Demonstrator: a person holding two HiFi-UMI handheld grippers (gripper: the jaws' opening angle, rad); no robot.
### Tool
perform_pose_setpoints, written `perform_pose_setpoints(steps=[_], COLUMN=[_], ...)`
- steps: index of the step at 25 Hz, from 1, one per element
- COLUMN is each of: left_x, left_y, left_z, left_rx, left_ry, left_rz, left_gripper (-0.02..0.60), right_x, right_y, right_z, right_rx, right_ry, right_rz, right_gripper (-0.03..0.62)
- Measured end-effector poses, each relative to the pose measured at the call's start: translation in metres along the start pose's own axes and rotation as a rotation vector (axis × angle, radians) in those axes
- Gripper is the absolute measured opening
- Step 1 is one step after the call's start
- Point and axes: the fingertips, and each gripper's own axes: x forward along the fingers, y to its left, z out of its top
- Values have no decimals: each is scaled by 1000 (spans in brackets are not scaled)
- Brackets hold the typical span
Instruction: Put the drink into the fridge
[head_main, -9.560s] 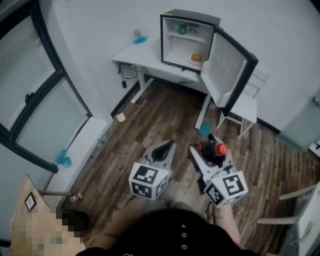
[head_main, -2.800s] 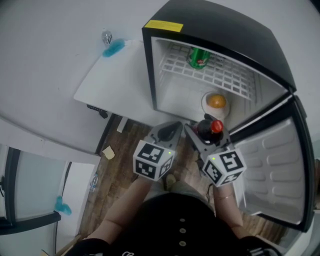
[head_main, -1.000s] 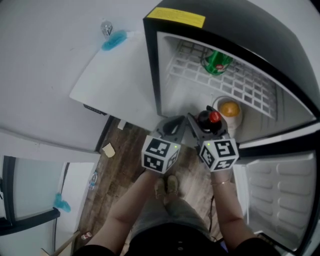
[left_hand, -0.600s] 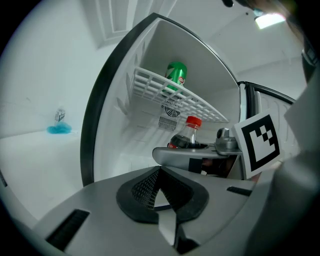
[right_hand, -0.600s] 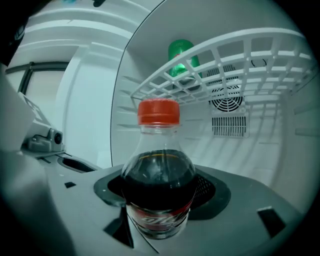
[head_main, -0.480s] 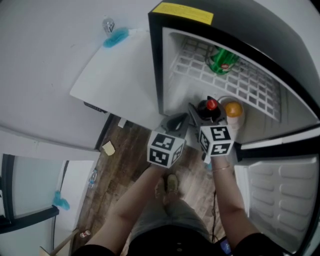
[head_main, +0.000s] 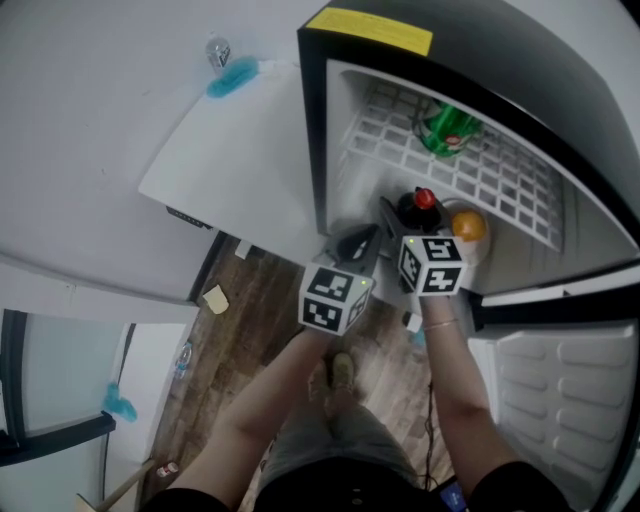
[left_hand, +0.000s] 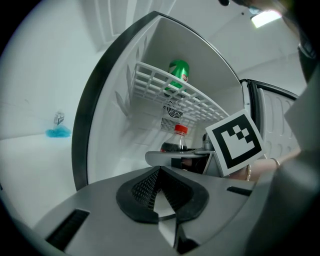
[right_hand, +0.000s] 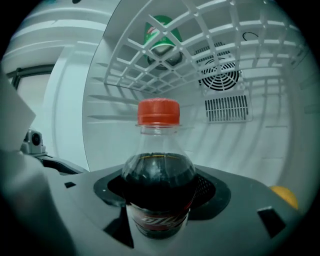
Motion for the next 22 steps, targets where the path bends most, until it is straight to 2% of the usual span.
perform_pose_setpoints(steps=[19, 22], left_x=[6, 6], left_y=[15, 16], left_z=[5, 4], left_rx=[-19, -27], left_ry=[-10, -5], left_rz=[48, 56], left_gripper=[6, 6], right_x=[20, 20], right_y=[-11, -10], right_z=[5, 7], right_rx=[-36, 2], right_ry=[-5, -22], right_rz=[-27, -10], right_gripper=[316, 316])
